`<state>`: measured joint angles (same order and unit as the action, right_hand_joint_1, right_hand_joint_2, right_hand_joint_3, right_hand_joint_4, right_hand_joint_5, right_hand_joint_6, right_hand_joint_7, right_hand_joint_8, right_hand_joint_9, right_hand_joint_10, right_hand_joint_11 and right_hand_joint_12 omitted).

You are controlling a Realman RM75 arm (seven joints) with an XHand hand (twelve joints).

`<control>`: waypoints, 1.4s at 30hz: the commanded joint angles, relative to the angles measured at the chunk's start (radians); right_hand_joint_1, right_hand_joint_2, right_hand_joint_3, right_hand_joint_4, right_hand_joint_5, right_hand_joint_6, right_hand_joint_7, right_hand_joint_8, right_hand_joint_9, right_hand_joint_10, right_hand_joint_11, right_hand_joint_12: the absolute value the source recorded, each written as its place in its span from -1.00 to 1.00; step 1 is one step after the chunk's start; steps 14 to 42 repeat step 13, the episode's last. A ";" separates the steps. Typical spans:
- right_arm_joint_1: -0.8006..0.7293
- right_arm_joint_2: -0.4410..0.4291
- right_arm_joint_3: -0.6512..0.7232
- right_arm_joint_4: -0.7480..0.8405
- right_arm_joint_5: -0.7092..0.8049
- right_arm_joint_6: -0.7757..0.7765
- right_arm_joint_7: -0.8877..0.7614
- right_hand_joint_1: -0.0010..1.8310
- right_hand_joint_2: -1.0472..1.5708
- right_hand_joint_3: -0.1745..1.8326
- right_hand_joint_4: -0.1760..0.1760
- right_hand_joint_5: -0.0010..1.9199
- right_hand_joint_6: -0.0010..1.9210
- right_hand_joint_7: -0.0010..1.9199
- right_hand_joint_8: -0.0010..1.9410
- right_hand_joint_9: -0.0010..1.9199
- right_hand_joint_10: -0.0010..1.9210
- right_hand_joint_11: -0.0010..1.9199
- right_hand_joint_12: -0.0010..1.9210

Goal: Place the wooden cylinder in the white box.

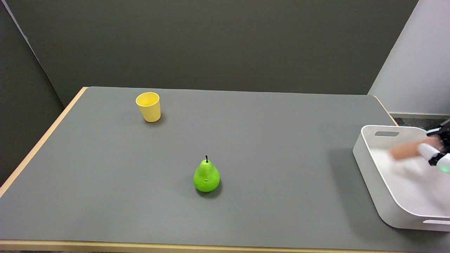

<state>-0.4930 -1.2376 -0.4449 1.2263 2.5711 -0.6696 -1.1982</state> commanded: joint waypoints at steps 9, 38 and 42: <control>0.136 0.085 -0.097 -0.091 0.006 -0.245 0.130 -0.56 0.18 0.01 -0.06 -0.96 -0.84 -1.00 -1.00 -1.00 -1.00 -1.00 -0.11; 0.222 0.135 -0.205 0.005 0.006 -0.215 0.129 -0.58 0.19 0.01 -0.09 -0.96 -0.84 -1.00 -1.00 -1.00 -1.00 -1.00 -0.12; 0.222 0.135 -0.205 0.005 0.006 -0.215 0.129 -0.58 0.19 0.01 -0.09 -0.96 -0.84 -1.00 -1.00 -1.00 -1.00 -1.00 -0.12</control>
